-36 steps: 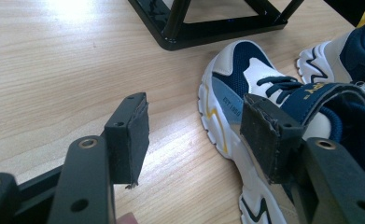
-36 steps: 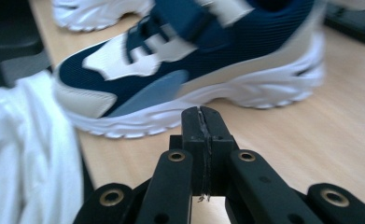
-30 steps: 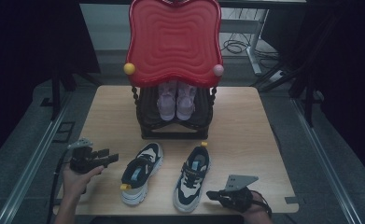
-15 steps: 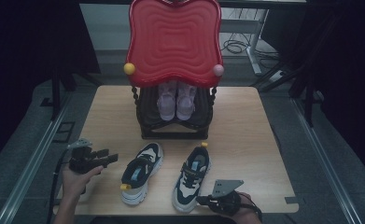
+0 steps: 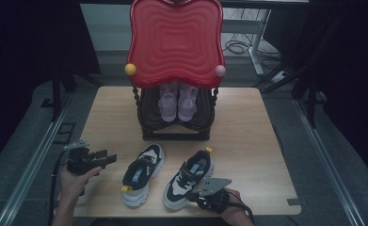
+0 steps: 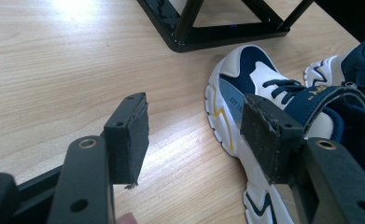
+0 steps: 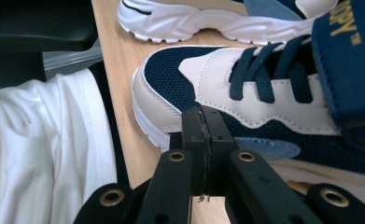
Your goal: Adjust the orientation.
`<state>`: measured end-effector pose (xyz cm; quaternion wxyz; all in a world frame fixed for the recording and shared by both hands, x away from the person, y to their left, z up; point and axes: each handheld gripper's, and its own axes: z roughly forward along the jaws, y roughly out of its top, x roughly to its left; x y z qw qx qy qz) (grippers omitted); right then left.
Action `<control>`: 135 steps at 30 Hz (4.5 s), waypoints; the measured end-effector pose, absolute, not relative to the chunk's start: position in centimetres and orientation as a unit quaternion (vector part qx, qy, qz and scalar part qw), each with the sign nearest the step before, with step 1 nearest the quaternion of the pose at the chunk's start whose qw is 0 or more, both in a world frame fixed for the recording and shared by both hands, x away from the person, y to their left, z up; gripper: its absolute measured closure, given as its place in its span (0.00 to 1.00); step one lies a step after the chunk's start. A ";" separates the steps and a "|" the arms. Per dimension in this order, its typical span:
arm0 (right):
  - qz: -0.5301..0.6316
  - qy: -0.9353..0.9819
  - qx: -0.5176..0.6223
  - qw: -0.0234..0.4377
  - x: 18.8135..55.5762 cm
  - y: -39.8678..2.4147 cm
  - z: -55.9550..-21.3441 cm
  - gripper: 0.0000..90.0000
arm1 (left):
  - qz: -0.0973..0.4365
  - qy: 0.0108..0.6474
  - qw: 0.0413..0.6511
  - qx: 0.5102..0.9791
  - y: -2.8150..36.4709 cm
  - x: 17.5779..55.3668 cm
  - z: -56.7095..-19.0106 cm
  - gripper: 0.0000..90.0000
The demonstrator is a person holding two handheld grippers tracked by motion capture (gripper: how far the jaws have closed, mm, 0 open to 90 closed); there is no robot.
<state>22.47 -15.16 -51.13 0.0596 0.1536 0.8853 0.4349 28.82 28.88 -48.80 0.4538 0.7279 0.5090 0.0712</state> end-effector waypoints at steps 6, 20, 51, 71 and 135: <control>0.439 0.882 0.157 0.063 22.5 -14.7 -51.3 0.99 | 0.071 0.509 0.455 0.727 28.9 28.8 -48.8 0.47; 0.432 0.889 0.146 0.043 22.0 -14.0 -52.0 0.99 | 0.072 0.511 0.454 0.726 29.1 28.7 -48.8 0.47; 0.476 0.844 0.225 0.103 23.9 -13.1 -50.5 0.99 | 0.070 0.513 0.457 0.723 29.4 28.7 -48.8 0.47; 0.509 0.789 0.307 0.154 28.9 -23.9 -44.2 0.99 | 0.065 0.510 0.454 0.728 29.0 28.8 -48.8 0.47; 0.433 0.875 0.216 0.016 37.4 -21.1 -48.0 1.00 | 0.051 0.510 0.448 0.732 28.5 28.9 -49.7 0.47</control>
